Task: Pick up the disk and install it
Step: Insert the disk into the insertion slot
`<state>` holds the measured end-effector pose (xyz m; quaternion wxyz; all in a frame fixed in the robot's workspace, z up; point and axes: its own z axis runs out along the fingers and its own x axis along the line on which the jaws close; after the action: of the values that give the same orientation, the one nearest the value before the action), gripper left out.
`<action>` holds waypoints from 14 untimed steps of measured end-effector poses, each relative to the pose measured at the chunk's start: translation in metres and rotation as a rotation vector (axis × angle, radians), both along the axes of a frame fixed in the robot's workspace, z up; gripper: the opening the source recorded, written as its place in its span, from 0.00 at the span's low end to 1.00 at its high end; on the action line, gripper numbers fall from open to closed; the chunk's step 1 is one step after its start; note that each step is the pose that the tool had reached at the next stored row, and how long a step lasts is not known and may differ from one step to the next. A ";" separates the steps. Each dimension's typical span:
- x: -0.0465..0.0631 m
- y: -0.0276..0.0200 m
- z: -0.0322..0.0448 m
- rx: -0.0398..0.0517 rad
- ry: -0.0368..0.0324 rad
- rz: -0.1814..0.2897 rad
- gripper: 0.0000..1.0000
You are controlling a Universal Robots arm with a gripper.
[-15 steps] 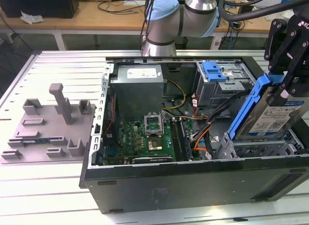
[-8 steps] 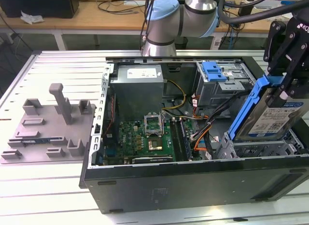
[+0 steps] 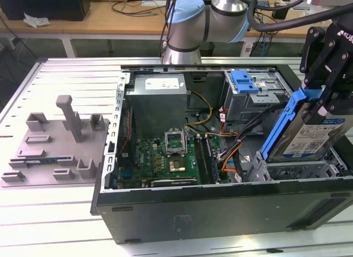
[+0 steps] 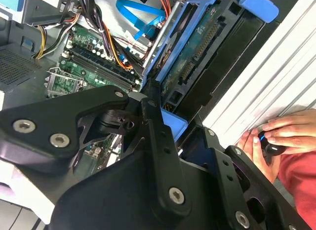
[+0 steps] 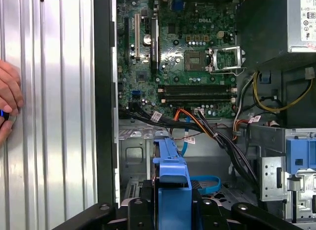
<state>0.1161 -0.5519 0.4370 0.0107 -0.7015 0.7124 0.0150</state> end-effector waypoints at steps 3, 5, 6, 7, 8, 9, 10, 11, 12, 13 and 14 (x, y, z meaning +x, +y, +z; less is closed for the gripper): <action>0.000 0.0000 -0.0028 0.0002 0.0000 0.000 0.36; 0.000 0.0000 -0.0045 0.0007 -0.0002 0.000 0.36; 0.000 0.0000 -0.0051 0.0005 -0.0001 0.000 0.36; 0.000 0.0000 -0.0058 0.0002 0.0000 0.000 0.36; 0.000 0.0000 -0.0065 0.0005 -0.0001 0.000 0.36; 0.000 0.0000 -0.0066 0.0005 -0.0002 0.000 0.36; 0.000 0.0000 -0.0065 0.0003 -0.0001 0.000 0.36; 0.000 0.0000 -0.0066 0.0003 -0.0001 0.000 0.36; 0.000 0.0000 -0.0065 0.0004 0.0000 0.000 0.36; 0.000 0.0000 -0.0063 0.0006 0.0001 0.000 0.36; 0.000 0.0000 -0.0058 0.0007 0.0001 0.000 0.36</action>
<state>0.1161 -0.5520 0.4312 0.0109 -0.7015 0.7124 0.0153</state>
